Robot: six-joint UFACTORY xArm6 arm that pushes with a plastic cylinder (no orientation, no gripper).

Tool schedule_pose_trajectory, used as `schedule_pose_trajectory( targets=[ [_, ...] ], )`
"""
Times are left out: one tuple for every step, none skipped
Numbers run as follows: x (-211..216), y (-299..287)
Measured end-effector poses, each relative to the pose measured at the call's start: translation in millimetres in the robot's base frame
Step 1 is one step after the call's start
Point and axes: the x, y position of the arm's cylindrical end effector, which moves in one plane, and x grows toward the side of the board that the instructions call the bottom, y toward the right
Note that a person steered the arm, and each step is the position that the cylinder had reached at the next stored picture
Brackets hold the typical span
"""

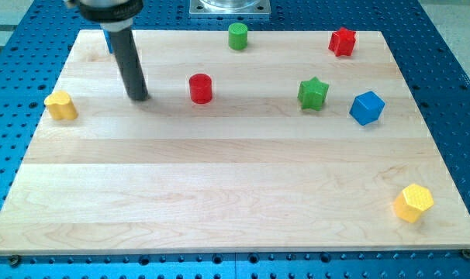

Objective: Move the red circle bottom center of the board

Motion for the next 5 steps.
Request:
schedule_pose_trajectory(
  targets=[
    [-37,71],
    [-30,111],
    [27,118],
    [68,119],
    [3,119]
  ],
)
